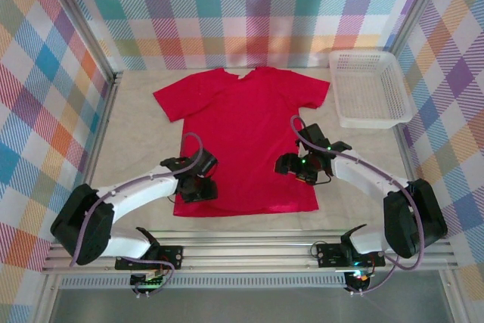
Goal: Fold the inside-out t-shirt
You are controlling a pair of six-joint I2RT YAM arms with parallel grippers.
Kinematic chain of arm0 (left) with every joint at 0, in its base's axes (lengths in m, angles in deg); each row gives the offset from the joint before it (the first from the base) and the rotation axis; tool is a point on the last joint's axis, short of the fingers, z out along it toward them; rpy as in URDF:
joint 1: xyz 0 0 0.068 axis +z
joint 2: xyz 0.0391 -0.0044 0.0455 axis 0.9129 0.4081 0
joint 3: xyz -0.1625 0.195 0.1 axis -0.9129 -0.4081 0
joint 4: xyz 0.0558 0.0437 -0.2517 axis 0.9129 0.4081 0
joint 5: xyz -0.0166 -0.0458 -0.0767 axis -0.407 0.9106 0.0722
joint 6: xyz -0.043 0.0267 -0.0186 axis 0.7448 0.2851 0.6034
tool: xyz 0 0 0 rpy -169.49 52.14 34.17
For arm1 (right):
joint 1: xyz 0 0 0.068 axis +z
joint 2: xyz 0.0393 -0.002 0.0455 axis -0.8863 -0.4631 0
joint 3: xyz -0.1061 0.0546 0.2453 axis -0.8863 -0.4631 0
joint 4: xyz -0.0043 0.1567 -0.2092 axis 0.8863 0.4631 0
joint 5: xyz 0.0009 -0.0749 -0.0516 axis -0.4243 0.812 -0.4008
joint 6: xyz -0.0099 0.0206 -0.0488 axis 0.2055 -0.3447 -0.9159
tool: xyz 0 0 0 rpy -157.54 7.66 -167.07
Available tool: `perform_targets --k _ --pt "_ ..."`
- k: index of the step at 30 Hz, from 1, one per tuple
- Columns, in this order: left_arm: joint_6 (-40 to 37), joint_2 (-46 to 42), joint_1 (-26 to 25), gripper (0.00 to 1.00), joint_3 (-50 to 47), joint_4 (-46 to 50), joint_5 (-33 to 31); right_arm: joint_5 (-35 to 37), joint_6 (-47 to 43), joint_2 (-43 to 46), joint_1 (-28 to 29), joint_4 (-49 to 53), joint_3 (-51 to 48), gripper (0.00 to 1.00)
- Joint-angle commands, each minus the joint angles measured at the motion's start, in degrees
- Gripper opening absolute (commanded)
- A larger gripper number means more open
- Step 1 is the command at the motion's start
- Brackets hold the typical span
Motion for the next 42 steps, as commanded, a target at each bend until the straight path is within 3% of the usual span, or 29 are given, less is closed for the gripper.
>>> perform_targets --k 1,4,8,10,17,18,20,22,24,29,35,40,42 --pt "-1.10 2.28 -2.27 0.54 2.68 4.02 -3.86 0.85 -0.41 -0.50 -0.20 0.78 1.80 0.76" --pt "-1.15 4.11 -2.89 0.45 3.51 4.73 -5.24 0.90 -0.35 -0.84 -0.22 0.46 1.71 0.76" --pt "-1.02 4.42 -2.91 0.09 5.01 6.52 -6.59 0.59 -0.22 -0.96 -0.20 0.43 1.74 0.76" --pt "-1.25 3.72 -2.93 0.00 6.14 7.48 -7.26 0.74 -0.18 -0.71 -0.20 0.67 1.73 0.76" --pt "-2.68 2.49 -2.94 0.00 9.12 10.13 -7.87 1.03 -0.52 0.12 -0.24 1.38 1.64 0.76" --pt "-3.37 2.55 -2.93 0.12 9.45 10.77 -7.62 1.03 -0.61 0.10 -0.23 1.40 1.62 0.76" --pt "-4.56 2.32 -3.04 0.49 9.92 12.22 -6.90 0.99 -0.69 0.02 -0.20 1.44 1.62 0.76" --pt "-5.45 1.36 -3.47 0.62 10.02 13.53 -5.93 0.94 -0.74 -0.07 -0.20 1.39 1.62 0.76" --pt "-5.85 0.30 -3.68 0.67 10.02 14.70 -4.19 0.88 -0.86 -0.25 -0.20 1.36 1.71 0.77" --pt "-5.85 0.49 -3.76 0.68 8.18 13.43 -1.38 0.53 -0.63 -0.86 -0.20 0.79 1.75 0.77" --pt "-5.27 5.92 -3.80 0.63 6.68 11.17 -0.77 0.32 -0.60 -0.95 -0.20 1.12 1.97 0.77" --pt "-4.82 9.20 -3.75 0.56 6.93 10.22 -4.38 0.50 -0.79 -0.70 -0.24 1.65 2.31 0.77" --pt "-4.72 9.78 -3.79 0.48 7.39 10.36 -5.66 0.59 -0.81 -0.60 -0.20 1.83 2.47 0.77"
